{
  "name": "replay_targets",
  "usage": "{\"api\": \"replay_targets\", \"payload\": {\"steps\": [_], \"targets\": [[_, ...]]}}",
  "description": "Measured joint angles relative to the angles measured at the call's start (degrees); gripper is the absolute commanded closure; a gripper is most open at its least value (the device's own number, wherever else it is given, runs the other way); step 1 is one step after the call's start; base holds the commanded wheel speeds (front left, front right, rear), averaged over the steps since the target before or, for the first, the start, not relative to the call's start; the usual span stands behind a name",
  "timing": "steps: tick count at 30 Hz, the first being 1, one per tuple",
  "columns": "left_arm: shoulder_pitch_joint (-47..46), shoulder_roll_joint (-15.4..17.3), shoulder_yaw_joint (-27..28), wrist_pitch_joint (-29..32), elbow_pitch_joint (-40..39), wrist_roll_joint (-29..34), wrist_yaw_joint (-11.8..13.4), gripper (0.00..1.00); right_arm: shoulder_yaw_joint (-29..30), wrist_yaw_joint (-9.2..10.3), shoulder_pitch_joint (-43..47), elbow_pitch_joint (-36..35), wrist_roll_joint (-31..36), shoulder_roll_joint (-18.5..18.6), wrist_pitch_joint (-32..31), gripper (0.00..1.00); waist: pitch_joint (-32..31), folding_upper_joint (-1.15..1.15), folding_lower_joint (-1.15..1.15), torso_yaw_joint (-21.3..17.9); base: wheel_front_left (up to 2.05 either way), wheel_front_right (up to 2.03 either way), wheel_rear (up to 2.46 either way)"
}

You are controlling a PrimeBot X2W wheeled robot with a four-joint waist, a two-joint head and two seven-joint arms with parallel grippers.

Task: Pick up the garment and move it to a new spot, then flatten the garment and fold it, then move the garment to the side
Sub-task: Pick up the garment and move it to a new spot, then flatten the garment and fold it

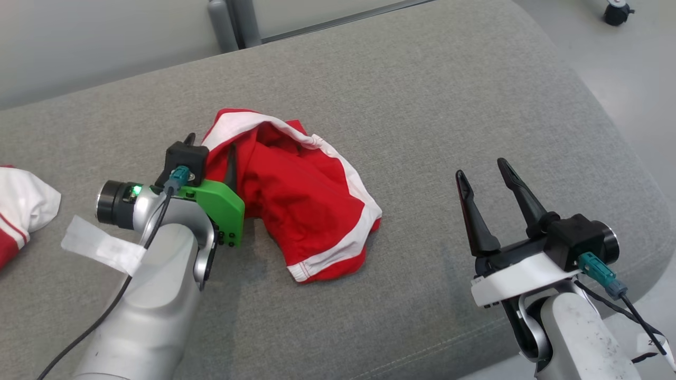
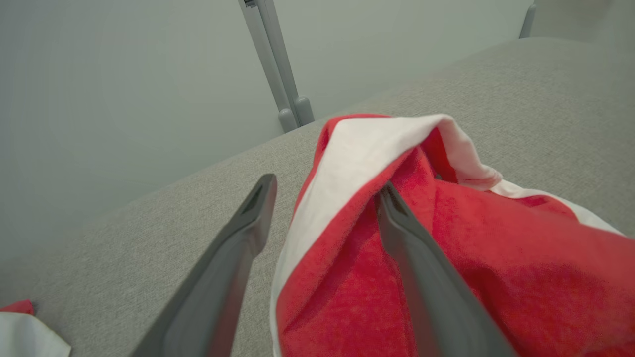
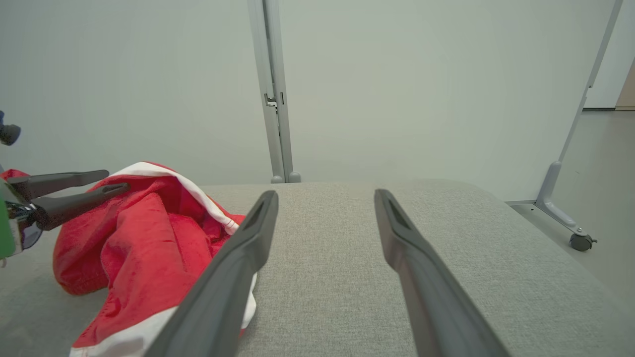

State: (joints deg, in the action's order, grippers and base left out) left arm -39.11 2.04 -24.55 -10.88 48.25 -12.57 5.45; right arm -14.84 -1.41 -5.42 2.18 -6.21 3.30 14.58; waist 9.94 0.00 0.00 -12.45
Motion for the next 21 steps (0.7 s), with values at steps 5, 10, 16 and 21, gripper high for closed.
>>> {"api": "replay_targets", "payload": {"steps": [5, 10, 16, 21], "targets": [[2.5, -0.4, -1.4, -1.1, -1.5, -1.0, -1.3, 0.00, 1.0, 0.03, 0.1, 0.0, 0.0, 0.2, 0.0, 0.00, -0.9, 0.00, 0.00, 2.7, 0.00, 0.00, 0.00], [6.0, -0.5, -1.9, -1.8, -2.8, -2.1, -2.0, 0.00, 1.1, 0.00, 0.4, 0.4, 0.0, 0.2, 0.0, 0.00, -2.0, 0.00, 0.00, 5.5, 0.00, 0.00, 0.00], [12.1, -0.4, -2.5, -2.4, -4.1, -4.0, -2.5, 0.00, 0.2, -0.10, 1.4, 1.0, 0.0, 0.2, 0.0, 0.00, -4.0, 0.00, 0.00, 7.6, 0.00, 0.00, 0.00], [16.1, -0.3, -4.8, -2.4, -5.4, -4.4, -3.5, 0.00, -0.4, -0.59, 1.4, 1.1, 0.0, 0.2, 0.0, 0.00, -5.2, 0.00, 0.00, 7.9, 0.00, 0.00, 0.00]]}}
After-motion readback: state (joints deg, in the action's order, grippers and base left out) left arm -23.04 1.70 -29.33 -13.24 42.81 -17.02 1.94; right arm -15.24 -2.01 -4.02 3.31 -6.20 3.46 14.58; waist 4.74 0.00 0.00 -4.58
